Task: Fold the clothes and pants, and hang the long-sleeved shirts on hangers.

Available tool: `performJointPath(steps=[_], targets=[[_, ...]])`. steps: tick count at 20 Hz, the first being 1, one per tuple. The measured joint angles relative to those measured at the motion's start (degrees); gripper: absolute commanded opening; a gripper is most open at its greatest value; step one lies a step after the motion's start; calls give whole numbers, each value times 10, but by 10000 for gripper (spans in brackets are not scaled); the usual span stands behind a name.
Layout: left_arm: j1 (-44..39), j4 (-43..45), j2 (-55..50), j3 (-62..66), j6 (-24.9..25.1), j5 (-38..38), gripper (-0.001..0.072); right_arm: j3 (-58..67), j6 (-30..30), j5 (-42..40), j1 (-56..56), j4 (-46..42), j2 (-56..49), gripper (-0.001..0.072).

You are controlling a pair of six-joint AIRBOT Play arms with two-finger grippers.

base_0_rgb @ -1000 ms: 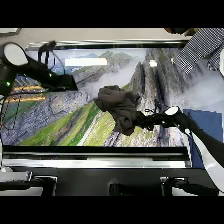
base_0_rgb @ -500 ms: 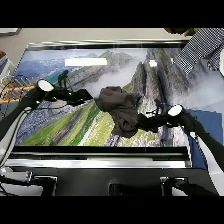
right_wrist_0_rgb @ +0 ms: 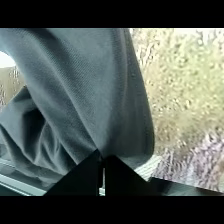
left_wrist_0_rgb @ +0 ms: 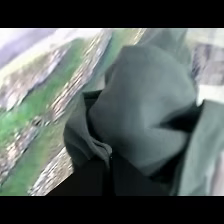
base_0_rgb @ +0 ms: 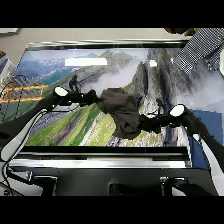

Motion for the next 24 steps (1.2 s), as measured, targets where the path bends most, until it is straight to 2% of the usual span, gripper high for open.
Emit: performJointPath(steps=[6,10,18,24], targets=[[90,2,126,39,17,-48,12,89,62,5,0,-166,104,32],[129,22,258,58,20,-61,13,178,76,0,1,-228,196,33],[145,42,497,66,6,-68,14,281,68,-6,1,-252,384,33],[146,68,565,66,-20,-73,14,292,104,-25,1,-253,443,33]])
